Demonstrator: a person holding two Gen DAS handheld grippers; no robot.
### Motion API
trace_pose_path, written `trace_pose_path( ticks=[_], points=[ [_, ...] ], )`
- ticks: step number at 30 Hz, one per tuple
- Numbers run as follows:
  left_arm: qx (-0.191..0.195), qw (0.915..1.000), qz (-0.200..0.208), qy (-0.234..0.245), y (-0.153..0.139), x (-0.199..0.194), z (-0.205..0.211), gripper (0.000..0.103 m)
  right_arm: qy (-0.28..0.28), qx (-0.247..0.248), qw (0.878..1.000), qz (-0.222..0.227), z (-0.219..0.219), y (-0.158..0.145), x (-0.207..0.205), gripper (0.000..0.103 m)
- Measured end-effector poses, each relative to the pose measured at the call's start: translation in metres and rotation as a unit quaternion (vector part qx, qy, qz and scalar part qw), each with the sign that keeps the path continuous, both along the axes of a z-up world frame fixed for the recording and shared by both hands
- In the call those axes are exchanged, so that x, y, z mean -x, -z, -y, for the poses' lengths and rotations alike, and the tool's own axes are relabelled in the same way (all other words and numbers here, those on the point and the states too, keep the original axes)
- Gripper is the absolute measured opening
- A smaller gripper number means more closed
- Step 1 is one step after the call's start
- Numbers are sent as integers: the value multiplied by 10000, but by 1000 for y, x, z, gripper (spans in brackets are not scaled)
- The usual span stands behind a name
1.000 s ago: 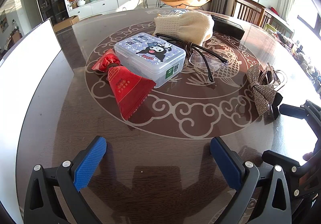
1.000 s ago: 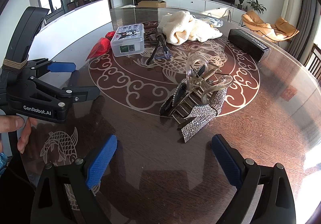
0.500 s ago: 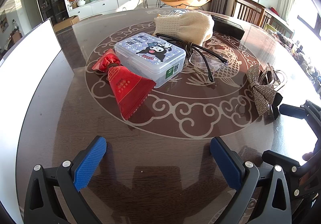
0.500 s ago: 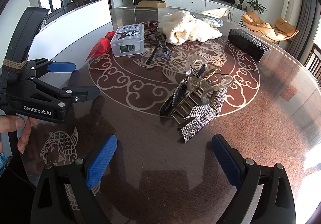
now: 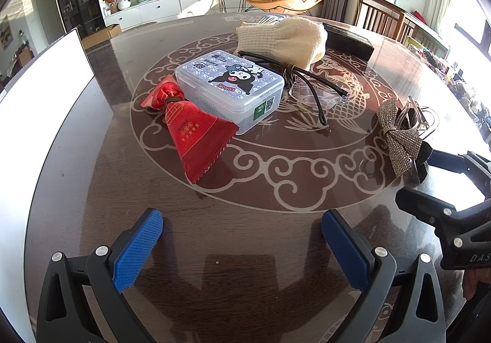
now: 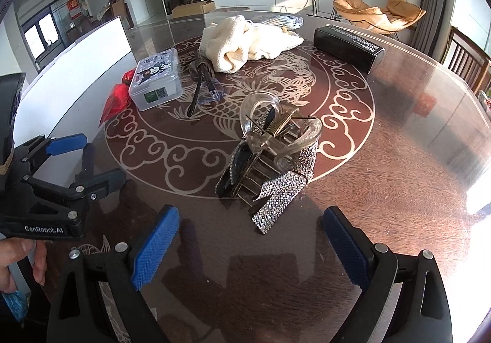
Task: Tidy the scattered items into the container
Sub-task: 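Lower the right gripper onto the clear rhinestone bag and close it, then lift the clear rhinestone bag with the right gripper while the left approaches the red pouch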
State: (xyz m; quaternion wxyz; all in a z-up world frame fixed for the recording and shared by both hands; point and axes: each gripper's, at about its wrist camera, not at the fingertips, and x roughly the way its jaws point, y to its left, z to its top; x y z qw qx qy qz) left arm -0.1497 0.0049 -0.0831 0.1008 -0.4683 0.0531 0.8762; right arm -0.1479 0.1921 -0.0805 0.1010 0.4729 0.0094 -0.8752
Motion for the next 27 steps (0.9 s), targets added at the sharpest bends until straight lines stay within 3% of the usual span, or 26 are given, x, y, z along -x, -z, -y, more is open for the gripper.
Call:
trace_pose_path(
  ticks=[6,9,11,13,17,19,22,24,27],
  points=[
    [-2,10000,0,1,0,0,0,103,368,-380,9986,-7,13,4,29,96],
    [-4,10000,-1,4,0,0,0,103,232,-354,9990,-173,11,5,34,93],
    [3,10000,-6,-3,0,0,0,103,159,-376,9988,-279,6,5,31,86],
    [-1,10000,-13,-15,0,-1,1,103,153,-353,9985,-382,-2,2,26,59],
    [-36,10000,-5,-2,-1,-4,5,103,164,-343,9982,-462,-15,1,20,55],
    [-351,9993,20,-93,-5,-9,20,103,166,-292,9984,-451,-18,1,19,56],
    [-1227,9921,-108,-228,-15,-19,51,103,163,-318,9983,-456,-18,1,19,56],
    [-1113,9935,-137,-212,-21,-15,54,103,164,-318,9983,-457,-18,1,19,56],
    [-512,9983,-255,110,-32,3,37,103,164,-319,9983,-457,-18,1,19,56]
  ],
)
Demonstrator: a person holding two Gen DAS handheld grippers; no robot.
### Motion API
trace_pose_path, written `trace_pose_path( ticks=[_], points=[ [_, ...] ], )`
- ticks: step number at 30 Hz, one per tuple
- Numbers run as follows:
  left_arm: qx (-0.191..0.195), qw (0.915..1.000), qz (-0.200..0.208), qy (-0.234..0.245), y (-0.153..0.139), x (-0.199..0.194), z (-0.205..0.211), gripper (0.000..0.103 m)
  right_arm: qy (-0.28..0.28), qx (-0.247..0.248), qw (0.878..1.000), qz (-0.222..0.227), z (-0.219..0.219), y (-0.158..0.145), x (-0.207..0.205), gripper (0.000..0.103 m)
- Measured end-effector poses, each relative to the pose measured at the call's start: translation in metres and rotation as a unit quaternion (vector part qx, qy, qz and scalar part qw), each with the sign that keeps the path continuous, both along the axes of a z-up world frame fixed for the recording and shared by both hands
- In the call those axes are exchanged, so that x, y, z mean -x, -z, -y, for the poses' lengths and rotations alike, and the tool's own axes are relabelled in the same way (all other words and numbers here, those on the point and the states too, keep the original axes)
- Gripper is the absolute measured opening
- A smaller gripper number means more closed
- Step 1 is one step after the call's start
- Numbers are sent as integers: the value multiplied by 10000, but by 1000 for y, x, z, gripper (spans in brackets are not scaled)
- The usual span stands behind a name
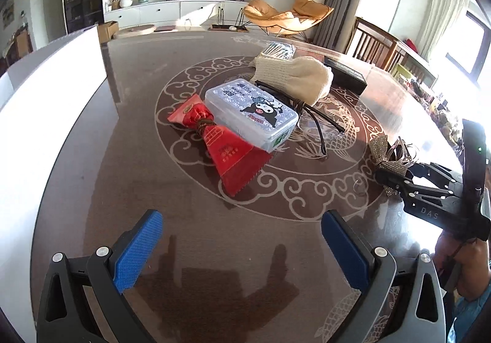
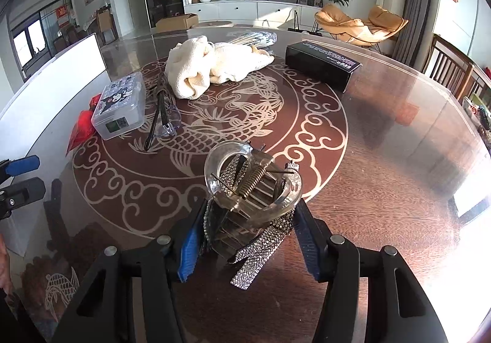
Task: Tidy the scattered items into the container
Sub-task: 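Lift the clear rhinestone bag with the right gripper while the left approaches the red pouch, then move the open left gripper over the red pouch while the right holds the rhinestone bag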
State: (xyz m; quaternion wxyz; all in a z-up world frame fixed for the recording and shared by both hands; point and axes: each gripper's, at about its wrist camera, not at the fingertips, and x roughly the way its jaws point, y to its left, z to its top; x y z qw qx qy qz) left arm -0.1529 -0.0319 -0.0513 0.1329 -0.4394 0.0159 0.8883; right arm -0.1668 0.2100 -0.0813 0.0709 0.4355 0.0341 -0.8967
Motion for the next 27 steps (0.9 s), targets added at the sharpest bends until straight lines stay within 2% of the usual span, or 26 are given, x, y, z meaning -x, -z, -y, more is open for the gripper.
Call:
trace_pose_path(
  ticks=[3,4,7,9,13,14,15,16,20,24,27],
  points=[
    [615,9980,-143,8,-7,25,-11,103,0,1,10000,0,0,0,0,56],
    [637,9979,-63,-118,-7,35,-8,103,0,1,10000,0,0,0,0,56],
    [53,9984,256,-493,-4,58,14,103,-1,1,10000,0,0,0,0,56],
    [-144,9969,416,-656,0,70,23,103,-3,4,10000,1,0,0,0,56],
    [194,9951,635,-732,14,87,21,103,-7,16,10000,2,0,0,0,57],
    [246,9941,676,-807,17,88,23,98,-7,15,10000,2,0,0,0,57],
    [216,9937,714,-840,19,88,27,80,-8,16,10000,3,0,0,0,57],
    [209,9932,766,-850,21,89,30,72,-9,17,10000,3,0,0,0,57],
    [404,9938,798,-666,23,94,28,72,-8,16,10000,2,0,0,0,57],
    [644,9940,740,-475,27,106,17,76,-7,17,10000,3,0,0,0,57],
    [604,9955,588,-442,27,106,13,75,-7,20,10000,3,0,0,0,57]
  ],
)
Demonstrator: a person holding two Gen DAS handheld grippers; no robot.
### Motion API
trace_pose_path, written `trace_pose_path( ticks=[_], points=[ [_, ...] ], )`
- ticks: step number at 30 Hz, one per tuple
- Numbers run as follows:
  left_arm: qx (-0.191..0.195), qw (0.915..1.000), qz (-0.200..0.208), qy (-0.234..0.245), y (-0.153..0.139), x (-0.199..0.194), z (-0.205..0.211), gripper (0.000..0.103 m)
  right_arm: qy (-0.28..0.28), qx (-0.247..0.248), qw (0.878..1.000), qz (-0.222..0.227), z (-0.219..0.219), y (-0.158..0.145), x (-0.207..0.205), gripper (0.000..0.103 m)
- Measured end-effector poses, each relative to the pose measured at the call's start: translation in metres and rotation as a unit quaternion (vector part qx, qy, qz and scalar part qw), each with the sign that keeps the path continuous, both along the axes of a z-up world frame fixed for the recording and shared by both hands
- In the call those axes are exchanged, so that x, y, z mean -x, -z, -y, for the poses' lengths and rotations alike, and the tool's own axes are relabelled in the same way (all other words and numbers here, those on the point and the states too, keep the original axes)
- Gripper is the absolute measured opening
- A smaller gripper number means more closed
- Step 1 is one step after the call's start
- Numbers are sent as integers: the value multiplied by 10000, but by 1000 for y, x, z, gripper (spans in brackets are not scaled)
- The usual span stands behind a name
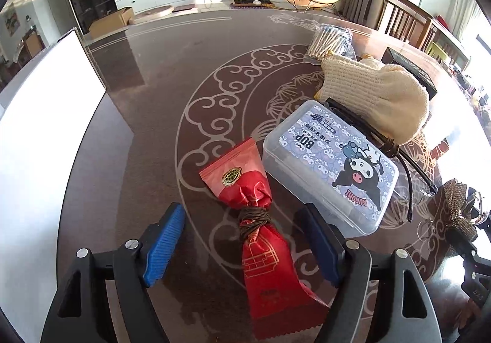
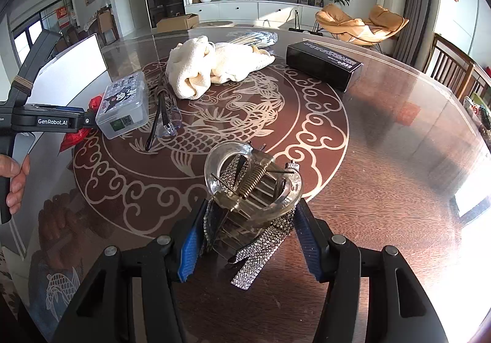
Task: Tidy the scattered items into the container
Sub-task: 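Move the open left gripper over the red pouch while the right holds the rhinestone bag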
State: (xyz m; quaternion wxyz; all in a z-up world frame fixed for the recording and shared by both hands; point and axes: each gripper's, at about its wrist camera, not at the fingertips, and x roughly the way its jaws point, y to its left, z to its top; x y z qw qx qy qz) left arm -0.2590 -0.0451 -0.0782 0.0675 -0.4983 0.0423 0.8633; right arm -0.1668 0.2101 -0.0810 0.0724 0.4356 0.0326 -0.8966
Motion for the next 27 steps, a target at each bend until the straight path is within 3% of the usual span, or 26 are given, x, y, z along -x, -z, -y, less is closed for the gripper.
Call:
trace_pose_path(
  ticks=[2,3,6,11,14,15,16,18,20,22,27],
  points=[
    [-26,9998,-177,-22,-2,-7,-1,52,1,3,10000,0,0,0,0,57],
    [-52,9997,-223,-2,-4,-12,-2,23,3,3,10000,-1,0,0,0,57],
    [-284,9992,-269,116,-6,-34,-5,22,-67,58,10000,-21,1,-1,-1,55],
    [-298,9970,-347,626,-4,-95,-22,22,-833,247,9960,-212,21,-7,-19,55],
    [-49,9968,-570,564,-2,-111,-30,28,-918,89,9957,-14,34,-1,-23,55],
    [-44,9970,-614,463,-2,-111,-29,38,-925,-5,9957,-13,37,0,-24,56],
    [-97,9975,-599,350,-1,-108,-26,61,-921,-52,9957,-23,38,0,-25,56],
    [-263,9983,-477,196,1,-100,-21,90,-895,3,9960,3,36,1,-24,60],
    [-240,9985,-458,187,1,-97,-20,90,-904,1,9959,11,35,1,-24,62],
    [-55,9987,-436,269,4,-97,-26,92,-810,-82,9967,21,34,2,-24,71],
    [-63,9988,-424,234,6,-99,-25,96,-766,-40,9970,48,31,2,-22,74]
  ],
)
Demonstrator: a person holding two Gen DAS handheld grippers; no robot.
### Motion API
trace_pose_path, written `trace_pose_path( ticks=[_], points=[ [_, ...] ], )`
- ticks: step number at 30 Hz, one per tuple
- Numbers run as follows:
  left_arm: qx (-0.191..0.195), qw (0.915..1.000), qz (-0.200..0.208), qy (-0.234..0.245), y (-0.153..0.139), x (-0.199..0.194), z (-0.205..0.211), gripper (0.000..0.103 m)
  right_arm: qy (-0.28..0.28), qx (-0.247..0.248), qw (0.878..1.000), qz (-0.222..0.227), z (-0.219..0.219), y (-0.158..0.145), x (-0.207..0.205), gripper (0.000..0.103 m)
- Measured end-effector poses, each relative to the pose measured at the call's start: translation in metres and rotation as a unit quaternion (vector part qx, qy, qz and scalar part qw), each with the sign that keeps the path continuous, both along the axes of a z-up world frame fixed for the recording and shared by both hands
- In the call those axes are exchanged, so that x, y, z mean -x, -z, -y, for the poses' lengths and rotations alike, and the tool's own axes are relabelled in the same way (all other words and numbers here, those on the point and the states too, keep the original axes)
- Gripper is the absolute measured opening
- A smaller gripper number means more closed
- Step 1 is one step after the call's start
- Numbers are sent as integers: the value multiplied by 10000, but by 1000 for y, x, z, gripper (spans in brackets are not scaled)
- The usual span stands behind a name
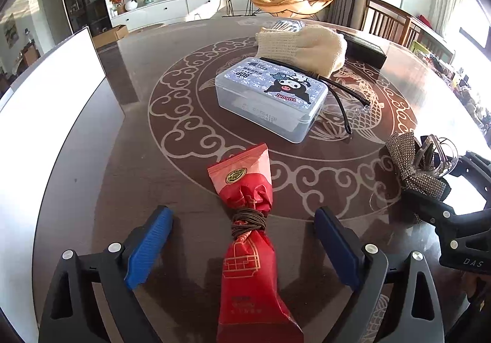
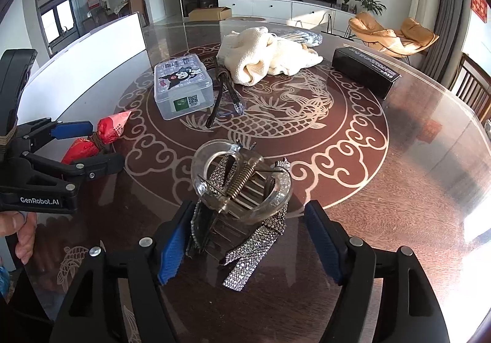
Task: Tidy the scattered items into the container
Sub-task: 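Move the open left gripper over the red pouch while the right holds the rhinestone bag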
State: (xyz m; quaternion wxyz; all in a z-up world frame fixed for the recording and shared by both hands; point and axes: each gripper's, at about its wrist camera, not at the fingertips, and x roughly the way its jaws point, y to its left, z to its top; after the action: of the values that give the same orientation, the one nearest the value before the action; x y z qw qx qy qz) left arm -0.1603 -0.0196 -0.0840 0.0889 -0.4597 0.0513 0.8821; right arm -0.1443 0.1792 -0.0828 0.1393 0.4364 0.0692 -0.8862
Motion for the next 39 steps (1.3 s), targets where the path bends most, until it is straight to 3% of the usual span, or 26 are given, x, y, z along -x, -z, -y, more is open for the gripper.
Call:
trace_pose_path(
  ticks=[5,39],
  points=[
    [11,9999,69,-89,2,2,1,103,-5,20,10000,12,-1,0,1,74],
    [9,9999,77,-96,3,3,1,103,0,17,10000,14,-1,0,1,76]
  ],
)
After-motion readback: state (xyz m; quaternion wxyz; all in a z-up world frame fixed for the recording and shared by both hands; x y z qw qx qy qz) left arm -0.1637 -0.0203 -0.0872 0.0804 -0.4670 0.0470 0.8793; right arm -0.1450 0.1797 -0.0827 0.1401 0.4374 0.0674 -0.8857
